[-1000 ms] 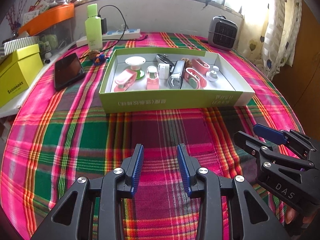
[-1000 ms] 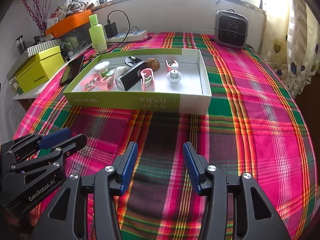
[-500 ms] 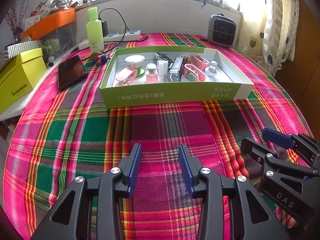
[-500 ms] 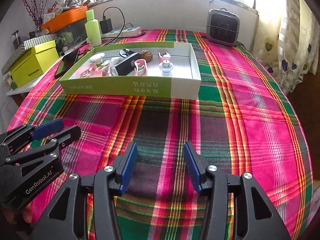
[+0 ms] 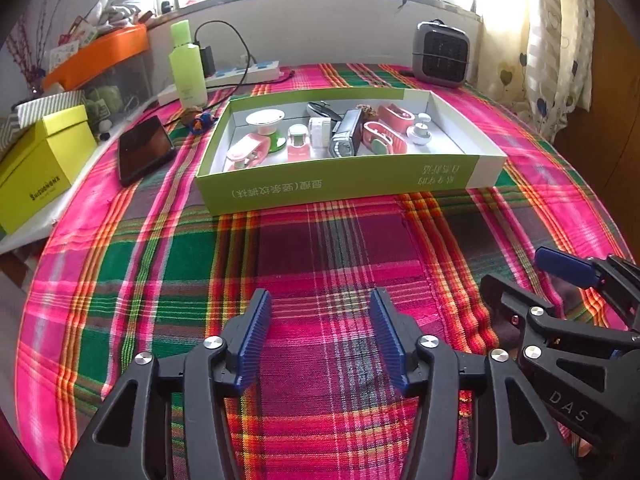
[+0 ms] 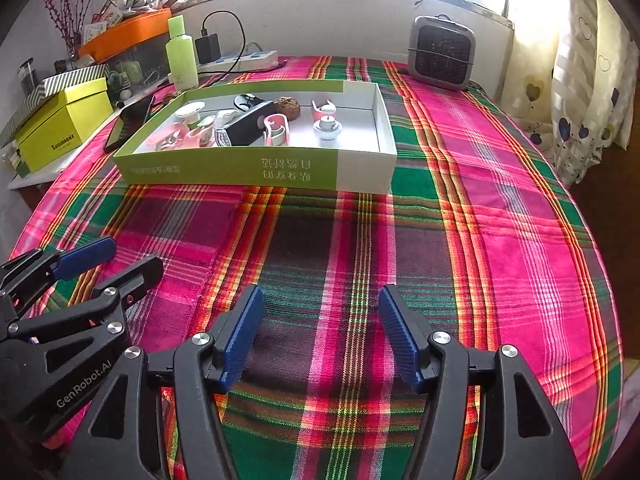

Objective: Organize objects

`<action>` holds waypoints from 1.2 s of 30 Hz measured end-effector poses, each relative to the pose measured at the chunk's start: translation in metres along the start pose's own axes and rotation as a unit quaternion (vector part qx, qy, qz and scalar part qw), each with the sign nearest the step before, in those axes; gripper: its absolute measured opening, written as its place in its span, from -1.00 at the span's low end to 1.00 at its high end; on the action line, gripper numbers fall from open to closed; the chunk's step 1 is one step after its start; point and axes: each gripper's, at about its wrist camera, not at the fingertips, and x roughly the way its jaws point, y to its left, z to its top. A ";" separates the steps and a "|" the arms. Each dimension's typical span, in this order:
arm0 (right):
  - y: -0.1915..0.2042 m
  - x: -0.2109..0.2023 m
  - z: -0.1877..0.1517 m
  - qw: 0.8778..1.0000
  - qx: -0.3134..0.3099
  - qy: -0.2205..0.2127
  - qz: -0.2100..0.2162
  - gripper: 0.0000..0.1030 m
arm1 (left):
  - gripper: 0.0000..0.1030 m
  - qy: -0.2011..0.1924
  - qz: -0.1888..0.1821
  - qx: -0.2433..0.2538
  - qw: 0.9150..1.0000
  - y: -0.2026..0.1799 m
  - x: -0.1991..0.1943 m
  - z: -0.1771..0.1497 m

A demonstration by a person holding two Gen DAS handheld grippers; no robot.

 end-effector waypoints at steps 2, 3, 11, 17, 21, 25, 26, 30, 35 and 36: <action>0.000 0.000 0.000 1.000 0.001 0.000 0.001 0.19 | 0.18 0.003 -0.004 -0.014 1.000 0.006 0.001 0.000; 0.000 0.000 0.000 1.000 0.000 0.000 0.001 0.19 | 0.18 0.003 -0.007 -0.018 1.000 0.008 0.001 -0.001; 0.001 0.000 0.000 1.000 -0.001 0.000 0.000 0.20 | 0.21 0.003 -0.003 -0.017 1.000 0.007 0.002 0.000; 0.000 0.000 0.000 1.000 0.000 0.000 0.001 0.22 | 0.21 0.003 -0.003 -0.018 1.000 0.007 0.002 0.000; 0.000 0.000 0.000 1.000 0.000 0.000 0.001 0.22 | 0.21 0.003 -0.003 -0.018 1.000 0.007 0.002 0.000; 0.000 0.000 0.000 1.000 0.000 0.000 0.001 0.22 | 0.21 0.003 -0.003 -0.017 1.000 0.007 0.002 0.000; 0.000 0.000 0.000 1.000 0.000 0.000 0.001 0.23 | 0.21 0.003 -0.003 -0.018 1.000 0.007 0.002 0.000; 0.000 0.000 0.000 1.000 0.000 0.000 0.001 0.23 | 0.21 0.003 -0.003 -0.018 1.000 0.007 0.002 0.000; 0.000 0.001 0.000 1.000 0.000 0.000 0.001 0.23 | 0.22 0.003 -0.003 -0.018 1.000 0.007 0.002 0.000; 0.000 0.001 0.000 1.000 0.000 0.000 0.001 0.23 | 0.22 0.003 -0.003 -0.018 1.000 0.007 0.002 0.000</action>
